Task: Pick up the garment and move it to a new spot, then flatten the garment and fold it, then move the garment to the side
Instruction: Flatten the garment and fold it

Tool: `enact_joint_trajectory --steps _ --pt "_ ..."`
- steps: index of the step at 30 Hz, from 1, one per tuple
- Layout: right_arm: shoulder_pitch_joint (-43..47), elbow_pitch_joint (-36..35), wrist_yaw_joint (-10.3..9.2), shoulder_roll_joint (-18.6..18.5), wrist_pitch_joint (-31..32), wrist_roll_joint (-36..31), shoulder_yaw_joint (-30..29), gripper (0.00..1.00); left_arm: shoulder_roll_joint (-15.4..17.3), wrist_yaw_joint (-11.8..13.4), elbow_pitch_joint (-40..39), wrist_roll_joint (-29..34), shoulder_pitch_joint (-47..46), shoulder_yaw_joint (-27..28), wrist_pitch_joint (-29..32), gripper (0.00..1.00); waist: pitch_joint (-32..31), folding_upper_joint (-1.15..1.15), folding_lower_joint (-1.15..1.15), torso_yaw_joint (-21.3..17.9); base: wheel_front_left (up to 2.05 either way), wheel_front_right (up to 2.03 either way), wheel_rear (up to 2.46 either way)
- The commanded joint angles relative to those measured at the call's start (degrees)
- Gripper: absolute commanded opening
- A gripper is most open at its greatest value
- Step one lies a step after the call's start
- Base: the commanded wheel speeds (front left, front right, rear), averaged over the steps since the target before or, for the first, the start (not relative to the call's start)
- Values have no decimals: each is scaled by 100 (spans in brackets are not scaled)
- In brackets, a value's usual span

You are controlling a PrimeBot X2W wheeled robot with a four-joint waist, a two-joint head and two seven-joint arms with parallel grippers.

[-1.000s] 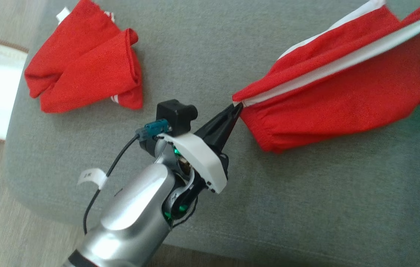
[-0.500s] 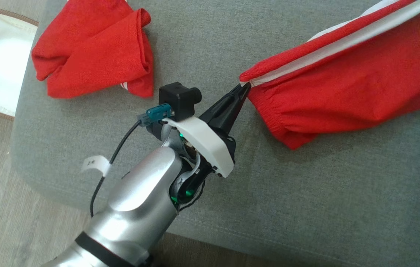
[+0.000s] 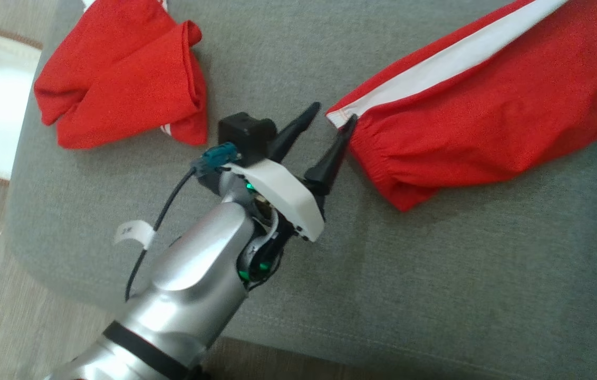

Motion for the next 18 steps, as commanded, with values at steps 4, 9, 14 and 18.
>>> enact_joint_trajectory --steps 4,9,14,18 --pt "303 -244 37 288 -562 375 64 100 320 179 -141 22 16 381 -166 100 -433 0 0 -308 0 0 0" --pt "812 -630 37 506 -1239 780 312 100 563 523 -331 -17 235 850 -342 100 -888 0 0 -567 0 0 0" --pt "1398 -1067 37 546 -1917 835 548 100 798 873 -772 213 518 1408 -415 100 -1287 0 0 -758 0 0 0" --pt "1911 -1368 37 689 -2415 658 646 100 874 1036 -1280 551 959 1998 -420 100 -1567 0 0 -946 0 0 0"
